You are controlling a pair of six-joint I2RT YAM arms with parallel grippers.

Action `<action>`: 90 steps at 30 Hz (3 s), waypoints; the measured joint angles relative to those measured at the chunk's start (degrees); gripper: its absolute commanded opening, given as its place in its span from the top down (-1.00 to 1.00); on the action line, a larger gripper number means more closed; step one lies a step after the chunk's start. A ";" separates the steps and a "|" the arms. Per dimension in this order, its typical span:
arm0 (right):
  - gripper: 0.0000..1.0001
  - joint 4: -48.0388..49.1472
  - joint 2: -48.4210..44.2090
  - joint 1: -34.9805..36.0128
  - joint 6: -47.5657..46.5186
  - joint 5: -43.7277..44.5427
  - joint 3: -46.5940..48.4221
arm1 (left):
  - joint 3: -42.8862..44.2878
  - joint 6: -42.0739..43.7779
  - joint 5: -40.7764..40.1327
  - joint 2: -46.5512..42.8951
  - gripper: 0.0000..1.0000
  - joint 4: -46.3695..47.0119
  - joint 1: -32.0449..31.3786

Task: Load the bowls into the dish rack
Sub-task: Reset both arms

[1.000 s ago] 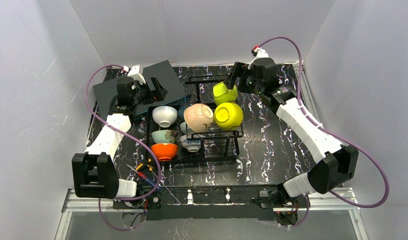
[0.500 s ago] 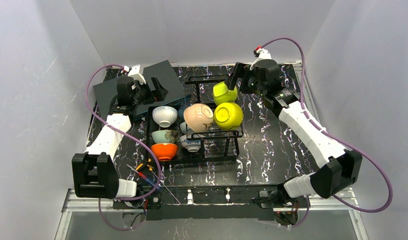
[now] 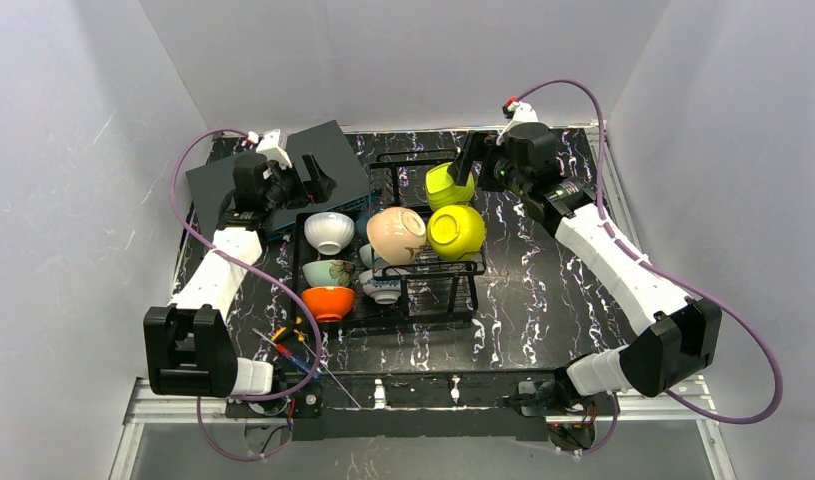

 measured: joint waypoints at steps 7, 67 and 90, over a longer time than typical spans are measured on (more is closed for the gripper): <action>-0.97 -0.02 0.00 0.00 -2.40 0.28 0.00 | 0.00 0.00 -0.28 0.00 -0.96 0.00 0.00; -0.97 58.25 -16.17 -7.69 -22.64 41.94 -69.16 | -47.95 2.99 -52.43 -31.10 -0.96 19.21 -0.04; -0.97 80.91 -4.48 -11.19 -29.44 27.82 -72.50 | -46.18 10.60 -40.17 1.33 -0.96 60.39 0.68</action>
